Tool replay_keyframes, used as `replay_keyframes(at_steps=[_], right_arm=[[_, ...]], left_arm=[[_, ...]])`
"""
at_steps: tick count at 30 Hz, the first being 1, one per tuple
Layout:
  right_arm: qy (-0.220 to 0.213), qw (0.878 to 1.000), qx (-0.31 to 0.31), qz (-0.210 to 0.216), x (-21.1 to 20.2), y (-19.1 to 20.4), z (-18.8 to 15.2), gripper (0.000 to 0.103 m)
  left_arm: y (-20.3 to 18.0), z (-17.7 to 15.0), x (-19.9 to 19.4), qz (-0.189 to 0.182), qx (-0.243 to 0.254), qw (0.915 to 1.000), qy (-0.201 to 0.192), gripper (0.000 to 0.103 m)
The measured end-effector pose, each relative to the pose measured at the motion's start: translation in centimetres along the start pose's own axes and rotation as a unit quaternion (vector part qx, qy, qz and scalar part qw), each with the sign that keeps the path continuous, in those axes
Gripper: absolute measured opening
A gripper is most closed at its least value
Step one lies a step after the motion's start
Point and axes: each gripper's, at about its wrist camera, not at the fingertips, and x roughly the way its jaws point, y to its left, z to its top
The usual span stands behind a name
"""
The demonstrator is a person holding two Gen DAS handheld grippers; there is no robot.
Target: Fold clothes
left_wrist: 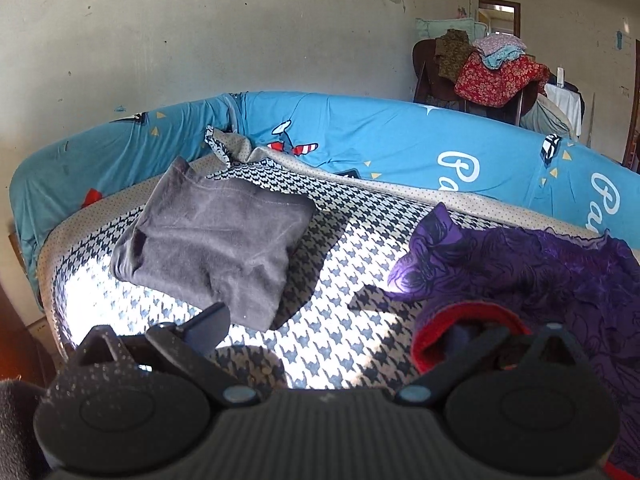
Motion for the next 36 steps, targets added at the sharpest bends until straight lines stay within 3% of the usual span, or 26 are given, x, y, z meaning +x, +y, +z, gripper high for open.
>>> replay_keyframes(at_steps=[5,9,11,14,16,19,26,33,35,36], right_arm=[[0.025,1.0,-0.007,-0.01,-0.2,-0.2,-0.9,0.073],[0.071,0.996,-0.048,-0.031,0.8,0.2,-1.8,0.075],[0.085,0.993,-0.07,-0.048,1.3,0.6,-2.3,0.075],[0.106,0.991,-0.07,-0.032,1.2,0.6,-2.8,0.075],[0.118,0.992,-0.053,-0.016,0.8,0.2,-3.2,0.076],[0.135,0.99,-0.037,0.008,0.1,0.2,-3.8,0.076],[0.076,0.995,-0.025,0.052,-2.2,0.5,-3.4,0.076],[0.048,0.998,-0.02,0.041,-0.5,0.1,-1.8,0.075],[0.052,0.997,-0.015,0.048,0.0,0.0,-1.7,0.069],[0.058,0.997,-0.01,0.052,0.3,-0.2,-1.8,0.058]], left_arm=[[1.3,1.4,0.2,0.01,-0.038,0.9987,0.032,0.103],[2.1,0.3,0.1,0.009,-0.043,0.9962,0.076,0.103],[1.5,-1.2,1.1,0.031,-0.001,0.995,0.095,0.103],[1.9,-3.1,2.2,0.024,-0.006,0.9907,0.133,0.103],[2.3,-3.7,1.9,0.015,-0.016,0.9914,0.129,0.103],[1.8,-3.7,1.4,0.011,0.011,0.9937,0.111,0.103],[2.5,-3.6,0.3,-0.007,0.006,0.9954,0.096,0.103],[2.8,-3.7,0.0,-0.016,0.008,0.9953,0.095,0.103],[2.8,-3.8,0.0,-0.018,0.009,0.9952,0.096,0.103],[2.8,-3.8,0.0,-0.019,0.009,0.9951,0.097,0.103]])
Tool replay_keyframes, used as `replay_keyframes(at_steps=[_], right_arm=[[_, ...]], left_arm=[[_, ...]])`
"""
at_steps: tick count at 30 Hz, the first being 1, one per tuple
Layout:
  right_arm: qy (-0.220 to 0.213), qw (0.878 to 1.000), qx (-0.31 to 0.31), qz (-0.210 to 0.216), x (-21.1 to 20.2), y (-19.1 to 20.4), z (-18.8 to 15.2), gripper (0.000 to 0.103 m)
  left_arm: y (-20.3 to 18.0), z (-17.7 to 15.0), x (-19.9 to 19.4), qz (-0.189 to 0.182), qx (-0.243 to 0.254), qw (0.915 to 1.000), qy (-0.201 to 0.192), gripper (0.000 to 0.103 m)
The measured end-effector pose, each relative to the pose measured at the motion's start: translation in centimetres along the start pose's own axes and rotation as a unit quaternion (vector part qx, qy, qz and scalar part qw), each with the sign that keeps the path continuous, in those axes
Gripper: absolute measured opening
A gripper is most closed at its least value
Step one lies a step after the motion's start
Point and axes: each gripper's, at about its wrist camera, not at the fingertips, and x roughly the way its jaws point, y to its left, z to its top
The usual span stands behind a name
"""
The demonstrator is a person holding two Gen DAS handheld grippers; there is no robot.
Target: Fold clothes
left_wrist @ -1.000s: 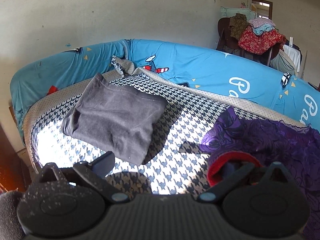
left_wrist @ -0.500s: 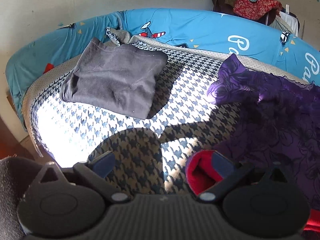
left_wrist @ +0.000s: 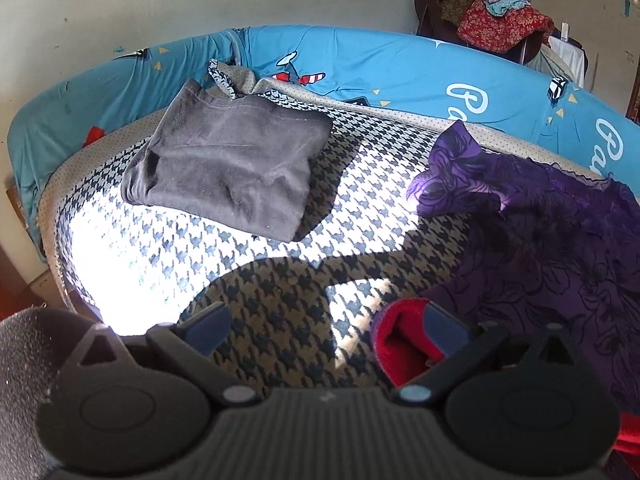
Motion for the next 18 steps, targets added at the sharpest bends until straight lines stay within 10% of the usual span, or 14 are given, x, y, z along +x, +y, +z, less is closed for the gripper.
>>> replay_keyframes(at_steps=[5,18], right_arm=[[0.03,0.999,0.028,0.019,0.8,-0.6,-0.5,0.007],[0.086,0.992,-0.062,0.062,-3.2,1.8,-3.6,0.004]], left_arm=[[-0.5,-0.3,0.0,-0.008,0.006,0.9999,0.007,0.103],[-0.8,-0.9,0.2,-0.017,0.027,0.9994,0.016,0.103]])
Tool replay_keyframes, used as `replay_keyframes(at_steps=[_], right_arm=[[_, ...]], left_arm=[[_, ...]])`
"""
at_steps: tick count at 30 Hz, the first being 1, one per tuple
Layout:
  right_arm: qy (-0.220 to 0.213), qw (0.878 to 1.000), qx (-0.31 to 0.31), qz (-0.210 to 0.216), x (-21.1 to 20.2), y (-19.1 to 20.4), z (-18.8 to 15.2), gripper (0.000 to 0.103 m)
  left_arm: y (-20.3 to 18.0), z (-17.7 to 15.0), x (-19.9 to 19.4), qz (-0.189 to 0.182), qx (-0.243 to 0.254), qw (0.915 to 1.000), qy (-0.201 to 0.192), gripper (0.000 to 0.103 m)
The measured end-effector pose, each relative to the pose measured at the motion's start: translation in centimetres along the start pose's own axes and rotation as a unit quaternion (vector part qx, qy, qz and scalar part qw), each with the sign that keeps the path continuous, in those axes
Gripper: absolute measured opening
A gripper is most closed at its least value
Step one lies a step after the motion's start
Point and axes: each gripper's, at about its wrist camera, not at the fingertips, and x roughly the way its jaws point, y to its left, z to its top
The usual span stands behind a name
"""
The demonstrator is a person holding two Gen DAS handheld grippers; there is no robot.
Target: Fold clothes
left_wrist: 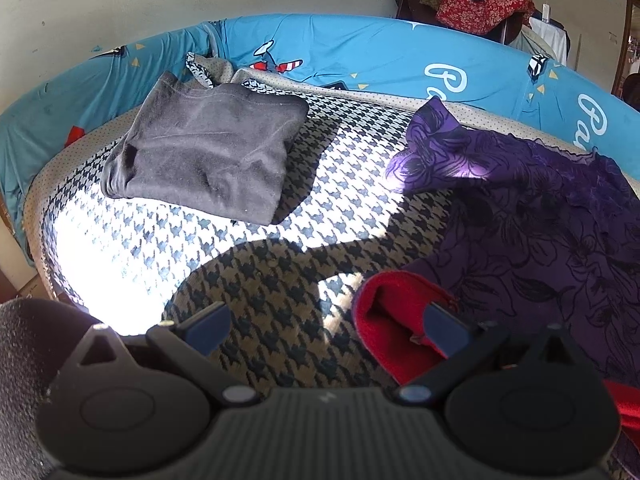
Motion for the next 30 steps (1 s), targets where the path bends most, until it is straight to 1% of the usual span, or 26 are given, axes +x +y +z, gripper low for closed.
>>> replay_keyframes(at_steps=[2,6,9,14,16,20,23,26,30], right_arm=[[0.004,1.0,-0.014,0.01,-0.3,0.8,-0.4,0.004],[-0.013,0.998,-0.04,0.037,-0.9,2.3,-0.5,0.004],[-0.01,0.997,-0.041,0.06,0.3,3.5,-0.3,0.004],[-0.006,0.996,-0.045,0.08,2.9,5.7,0.5,0.004],[0.0,0.995,-0.055,0.078,4.1,6.5,0.9,0.004],[-0.007,0.996,-0.058,0.073,5.8,7.4,2.0,0.005],[-0.019,0.996,-0.052,0.068,7.0,7.6,3.1,0.005],[-0.044,0.997,-0.046,0.05,8.1,7.5,4.4,0.004],[-0.05,0.998,-0.018,0.026,9.4,6.6,6.3,0.004]], left_arm=[[-0.1,-0.1,-0.2,-0.004,0.004,1.0,-0.001,0.103],[-0.6,-0.6,-0.5,-0.018,0.018,0.9997,0.005,0.103],[-1.3,-1.3,-0.4,-0.027,0.033,0.999,0.013,0.103],[-2.3,-2.4,-0.3,-0.039,0.063,0.997,0.022,0.103],[-2.8,-2.7,0.1,-0.04,0.074,0.9961,0.026,0.103],[-4.1,-2.6,1.4,-0.037,0.095,0.9945,0.026,0.103],[-5.1,-1.8,2.6,-0.038,0.101,0.994,0.019,0.103],[-5.9,-0.5,4.2,-0.03,0.101,0.9944,0.012,0.103],[-6.7,1.3,6.4,-0.025,0.101,0.9946,0.004,0.103]])
